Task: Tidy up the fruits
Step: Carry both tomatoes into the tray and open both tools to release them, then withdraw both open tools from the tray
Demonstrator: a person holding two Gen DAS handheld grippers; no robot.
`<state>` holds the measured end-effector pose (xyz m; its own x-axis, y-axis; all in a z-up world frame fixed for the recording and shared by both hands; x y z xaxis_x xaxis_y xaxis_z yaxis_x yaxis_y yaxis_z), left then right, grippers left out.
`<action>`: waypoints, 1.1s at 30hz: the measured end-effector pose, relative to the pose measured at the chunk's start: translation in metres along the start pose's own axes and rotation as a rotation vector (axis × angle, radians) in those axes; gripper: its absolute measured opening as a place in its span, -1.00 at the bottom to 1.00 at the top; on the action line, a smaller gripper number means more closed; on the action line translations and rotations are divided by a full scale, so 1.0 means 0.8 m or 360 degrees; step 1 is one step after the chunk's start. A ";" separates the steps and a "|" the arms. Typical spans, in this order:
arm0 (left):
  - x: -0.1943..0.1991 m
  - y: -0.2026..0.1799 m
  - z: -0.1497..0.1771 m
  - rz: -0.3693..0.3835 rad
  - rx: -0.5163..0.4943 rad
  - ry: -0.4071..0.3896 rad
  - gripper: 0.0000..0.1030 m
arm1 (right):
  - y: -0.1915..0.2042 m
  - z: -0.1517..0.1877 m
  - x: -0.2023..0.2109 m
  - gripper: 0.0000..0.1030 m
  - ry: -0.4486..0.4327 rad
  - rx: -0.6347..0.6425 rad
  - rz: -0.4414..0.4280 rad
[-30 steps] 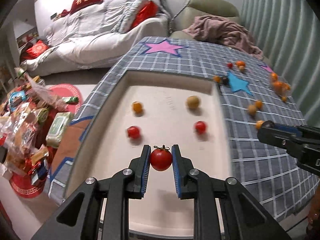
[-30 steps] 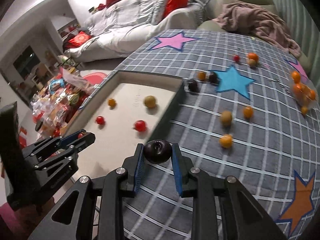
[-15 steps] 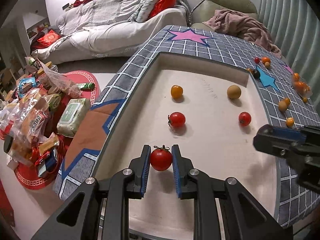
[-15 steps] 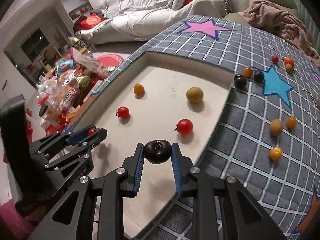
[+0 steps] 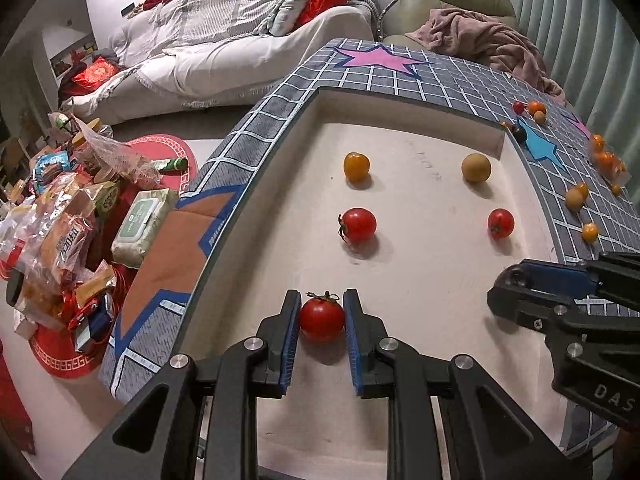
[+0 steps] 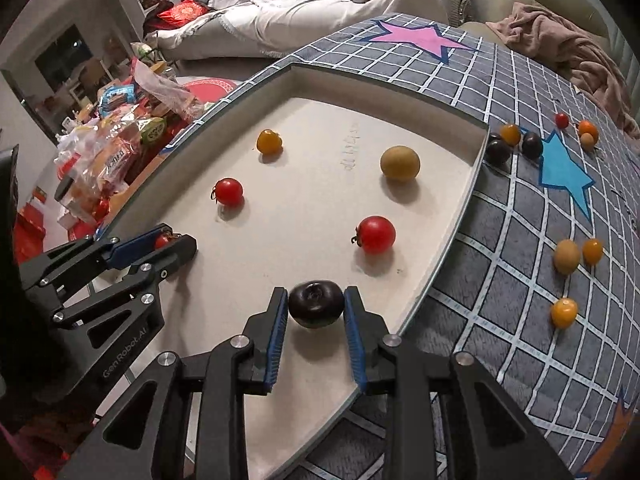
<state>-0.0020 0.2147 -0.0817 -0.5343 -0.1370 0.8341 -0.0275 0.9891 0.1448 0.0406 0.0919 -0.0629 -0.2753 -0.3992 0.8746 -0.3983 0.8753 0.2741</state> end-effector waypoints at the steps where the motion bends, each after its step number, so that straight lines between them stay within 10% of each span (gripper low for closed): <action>1: 0.000 -0.001 0.000 -0.0003 -0.0006 -0.0001 -0.55 | 0.001 0.000 0.000 -0.16 0.0000 0.0001 -0.0010; 5: 0.000 -0.002 -0.001 -0.0006 -0.0021 -0.0002 -0.53 | 0.014 0.002 0.002 0.23 -0.0021 0.0067 0.0003; 9: 0.001 0.009 0.002 -0.0055 0.0041 -0.0011 0.55 | 0.014 0.002 0.007 0.29 -0.0044 0.0072 0.0011; 20: 0.009 0.019 0.001 0.0000 0.0105 -0.0035 0.55 | 0.014 -0.004 0.036 1.00 -0.0181 0.0090 0.0063; 33: 0.051 -0.021 -0.031 0.0081 0.0005 -0.0127 0.55 | -0.067 -0.012 0.092 1.00 -0.0306 -0.0143 0.0104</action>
<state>-0.0026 0.1911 -0.0369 -0.6008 -0.0817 0.7952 -0.0010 0.9948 0.1015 0.0497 0.0179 -0.0093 -0.4634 -0.3778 0.8016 -0.2970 0.9185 0.2612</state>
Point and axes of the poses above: each gripper's, at about its wrist camera, not at the fingertips, and x roughly against the way its jaws point, y to its left, z to its underside, the point moved 2 cm from there along -x, roughly the way its jaws point, and after that the axes turned 13 degrees about -x, right-handed, at the moved point
